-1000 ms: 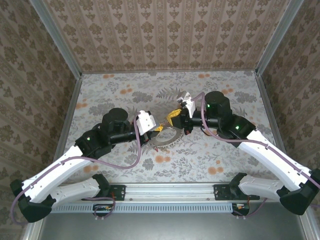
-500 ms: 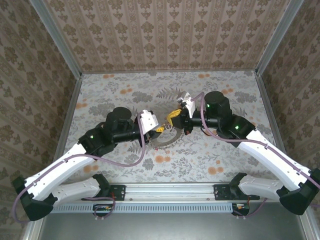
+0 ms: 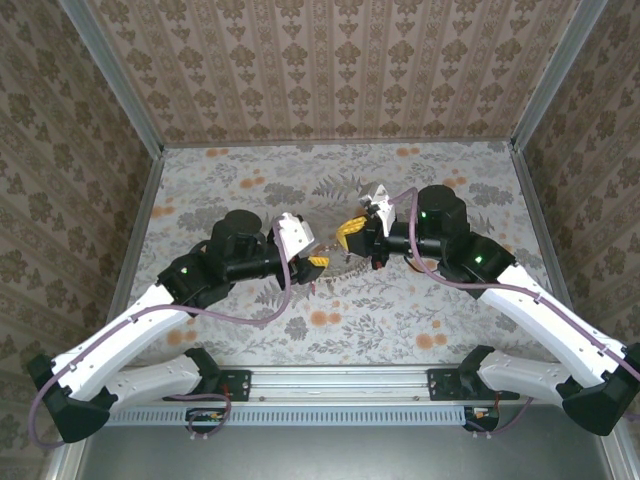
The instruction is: Put the keys on the keyring
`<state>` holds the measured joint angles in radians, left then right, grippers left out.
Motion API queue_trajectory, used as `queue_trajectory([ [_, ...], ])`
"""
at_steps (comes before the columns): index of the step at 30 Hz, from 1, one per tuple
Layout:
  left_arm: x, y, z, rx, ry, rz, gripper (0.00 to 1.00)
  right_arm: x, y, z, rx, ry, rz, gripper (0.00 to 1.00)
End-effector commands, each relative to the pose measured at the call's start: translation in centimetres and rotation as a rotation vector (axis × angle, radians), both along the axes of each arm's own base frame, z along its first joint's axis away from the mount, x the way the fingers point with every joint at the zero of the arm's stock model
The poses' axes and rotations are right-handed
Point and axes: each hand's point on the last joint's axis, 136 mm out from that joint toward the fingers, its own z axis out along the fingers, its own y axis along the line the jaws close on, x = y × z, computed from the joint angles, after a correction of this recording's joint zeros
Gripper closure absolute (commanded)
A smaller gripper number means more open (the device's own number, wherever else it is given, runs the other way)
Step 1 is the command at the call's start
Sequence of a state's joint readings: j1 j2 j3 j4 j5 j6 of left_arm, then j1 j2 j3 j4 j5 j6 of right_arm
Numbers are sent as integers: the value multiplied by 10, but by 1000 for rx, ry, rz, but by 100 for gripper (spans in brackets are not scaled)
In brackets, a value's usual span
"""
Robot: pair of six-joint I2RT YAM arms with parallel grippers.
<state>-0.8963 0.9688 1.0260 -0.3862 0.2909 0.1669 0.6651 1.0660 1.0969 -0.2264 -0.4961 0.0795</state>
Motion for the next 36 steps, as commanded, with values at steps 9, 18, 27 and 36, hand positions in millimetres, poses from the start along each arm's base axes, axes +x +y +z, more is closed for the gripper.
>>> queue_trajectory([
  [9, 3, -15, 41, -97, -50, 37, 58, 6, -4, 20, 62, -60, -48, 100],
  [18, 22, -27, 28, -25, -26, 87, 64, 4, -6, 22, 80, -64, -48, 100],
  [27, 30, -30, 14, 16, -12, 112, 80, 2, -8, 21, 85, -72, -54, 100],
  [36, 25, -27, 14, -3, -22, 85, 100, 3, -11, 20, 73, -77, -71, 100],
])
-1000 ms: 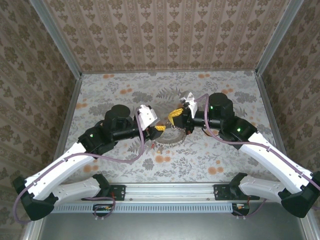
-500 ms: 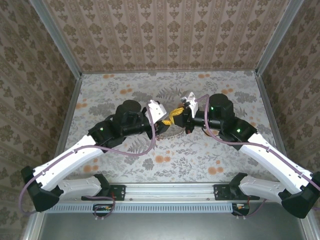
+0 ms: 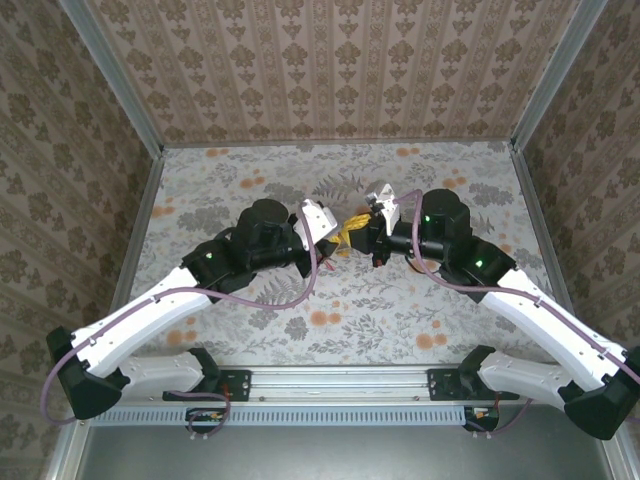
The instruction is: Put the keys on the keyring
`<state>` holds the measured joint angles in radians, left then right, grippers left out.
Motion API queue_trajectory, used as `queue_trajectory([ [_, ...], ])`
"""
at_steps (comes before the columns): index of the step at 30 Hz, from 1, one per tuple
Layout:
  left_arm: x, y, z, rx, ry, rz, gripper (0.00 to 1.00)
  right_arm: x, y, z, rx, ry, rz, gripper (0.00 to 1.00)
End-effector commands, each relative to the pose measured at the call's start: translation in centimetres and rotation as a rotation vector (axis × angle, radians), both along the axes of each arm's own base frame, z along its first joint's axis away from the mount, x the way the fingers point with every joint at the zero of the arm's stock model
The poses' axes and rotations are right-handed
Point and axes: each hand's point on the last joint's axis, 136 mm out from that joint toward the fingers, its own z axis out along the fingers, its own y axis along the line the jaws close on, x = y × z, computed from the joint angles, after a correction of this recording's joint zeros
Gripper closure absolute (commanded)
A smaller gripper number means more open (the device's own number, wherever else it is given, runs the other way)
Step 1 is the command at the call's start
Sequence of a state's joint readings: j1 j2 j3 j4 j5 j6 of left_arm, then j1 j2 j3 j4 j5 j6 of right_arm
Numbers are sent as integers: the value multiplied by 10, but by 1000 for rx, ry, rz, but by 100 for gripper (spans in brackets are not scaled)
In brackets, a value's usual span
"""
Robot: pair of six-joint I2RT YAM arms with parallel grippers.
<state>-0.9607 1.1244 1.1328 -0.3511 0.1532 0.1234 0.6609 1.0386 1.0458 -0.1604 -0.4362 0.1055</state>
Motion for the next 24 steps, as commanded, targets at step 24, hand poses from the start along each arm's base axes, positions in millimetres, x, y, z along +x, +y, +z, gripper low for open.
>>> queue_trajectory([
  [24, -31, 22, 29, -127, -140, -125, 100, 11, -19, -4, -102, -20, -113, 100],
])
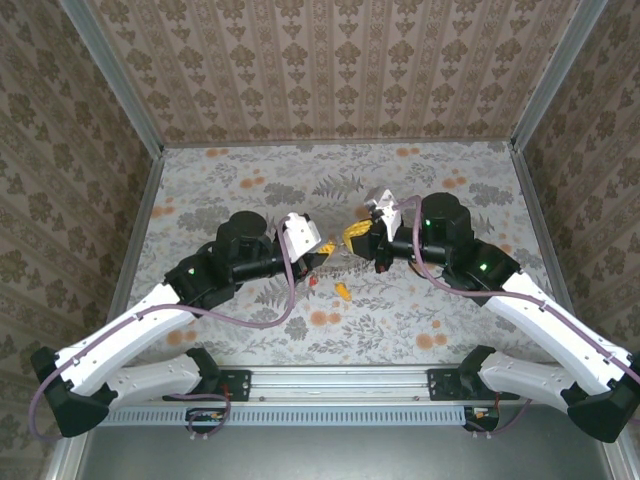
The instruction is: Put the keys on the keyring
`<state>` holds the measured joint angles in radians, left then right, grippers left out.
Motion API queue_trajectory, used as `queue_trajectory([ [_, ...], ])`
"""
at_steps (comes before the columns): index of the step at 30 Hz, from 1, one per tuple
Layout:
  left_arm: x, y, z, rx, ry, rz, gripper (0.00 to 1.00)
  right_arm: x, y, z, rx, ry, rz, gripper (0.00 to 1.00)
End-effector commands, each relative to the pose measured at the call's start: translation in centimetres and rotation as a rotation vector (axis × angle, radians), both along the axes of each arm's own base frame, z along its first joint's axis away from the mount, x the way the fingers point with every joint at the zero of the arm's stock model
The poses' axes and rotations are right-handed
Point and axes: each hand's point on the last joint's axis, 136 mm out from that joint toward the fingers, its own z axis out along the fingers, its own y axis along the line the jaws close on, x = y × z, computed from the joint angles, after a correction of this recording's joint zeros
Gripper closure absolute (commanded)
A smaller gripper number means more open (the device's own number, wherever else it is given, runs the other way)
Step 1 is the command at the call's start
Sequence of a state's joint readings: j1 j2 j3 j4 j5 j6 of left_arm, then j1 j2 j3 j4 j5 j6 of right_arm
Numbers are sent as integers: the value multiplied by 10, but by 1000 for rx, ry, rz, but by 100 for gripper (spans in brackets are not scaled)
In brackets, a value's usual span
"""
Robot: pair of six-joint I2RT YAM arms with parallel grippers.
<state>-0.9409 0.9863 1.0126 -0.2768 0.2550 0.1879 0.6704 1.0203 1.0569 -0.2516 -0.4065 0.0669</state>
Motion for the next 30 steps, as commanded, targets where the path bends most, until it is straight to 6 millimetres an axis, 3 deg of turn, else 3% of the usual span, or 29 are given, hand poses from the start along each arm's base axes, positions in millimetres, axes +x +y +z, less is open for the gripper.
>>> queue_trajectory([
  [1, -7, 7, 23, -59, -66, -27, 100, 18, -13, 4, -50, -26, -105, 100],
  [17, -11, 13, 33, -74, -112, -36, 100, 25, -4, -17, -170, 94, -89, 100],
  [30, -9, 15, 41, -92, -141, -24, 100, 8, 15, -31, -263, 123, 12, 100],
])
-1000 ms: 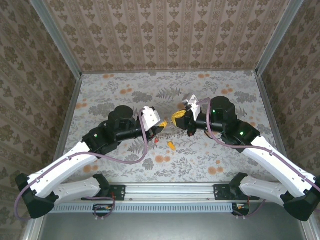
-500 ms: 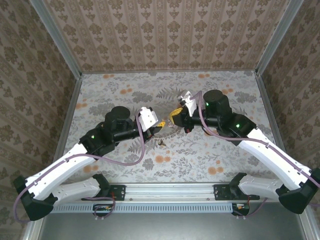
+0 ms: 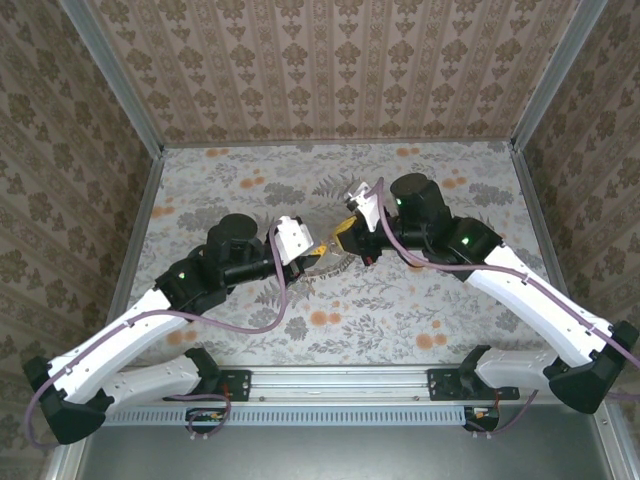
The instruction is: Put the keys on the keyring
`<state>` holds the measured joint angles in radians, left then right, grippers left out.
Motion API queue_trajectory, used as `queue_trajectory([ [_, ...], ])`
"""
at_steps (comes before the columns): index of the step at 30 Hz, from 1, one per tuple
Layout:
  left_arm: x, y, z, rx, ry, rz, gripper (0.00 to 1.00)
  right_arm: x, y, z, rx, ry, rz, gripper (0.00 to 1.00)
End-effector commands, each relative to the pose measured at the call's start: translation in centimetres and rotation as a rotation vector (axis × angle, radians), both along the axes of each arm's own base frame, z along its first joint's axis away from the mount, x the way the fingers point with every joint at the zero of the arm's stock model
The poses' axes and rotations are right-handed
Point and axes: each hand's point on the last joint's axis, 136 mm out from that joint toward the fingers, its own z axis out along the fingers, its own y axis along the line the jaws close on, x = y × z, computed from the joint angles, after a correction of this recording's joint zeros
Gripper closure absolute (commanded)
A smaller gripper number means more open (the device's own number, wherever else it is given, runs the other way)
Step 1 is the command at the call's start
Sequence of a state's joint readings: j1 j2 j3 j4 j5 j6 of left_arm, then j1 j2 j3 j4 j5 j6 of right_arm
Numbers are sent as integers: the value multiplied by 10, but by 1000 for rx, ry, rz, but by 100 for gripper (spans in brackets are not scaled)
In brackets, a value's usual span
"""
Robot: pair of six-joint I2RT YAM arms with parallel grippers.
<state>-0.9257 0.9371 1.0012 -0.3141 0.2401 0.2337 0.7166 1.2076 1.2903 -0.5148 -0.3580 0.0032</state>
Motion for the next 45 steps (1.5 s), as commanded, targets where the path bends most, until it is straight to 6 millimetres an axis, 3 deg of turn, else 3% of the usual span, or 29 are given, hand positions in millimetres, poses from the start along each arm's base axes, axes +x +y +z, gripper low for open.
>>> queue_trajectory([
  [1, -7, 0, 40, -111, -99, -39, 100, -3, -4, -17, -87, 19, -5, 100],
  [9, -2, 1, 43, -128, -114, -13, 100, -16, 0, -18, -109, -19, 41, 100],
  [21, -2, -2, 48, -146, -121, -22, 100, -13, 4, -32, -191, -63, 31, 100],
  [29, -1, 1, 52, -166, -132, -14, 100, -12, -7, -38, -262, -86, 28, 100],
  [40, -8, 6, 58, -202, -129, -32, 100, -12, -4, -25, -179, -102, 21, 100],
  [45, -11, 9, 63, -242, -119, -48, 100, -12, -7, -12, -64, -77, 25, 100],
])
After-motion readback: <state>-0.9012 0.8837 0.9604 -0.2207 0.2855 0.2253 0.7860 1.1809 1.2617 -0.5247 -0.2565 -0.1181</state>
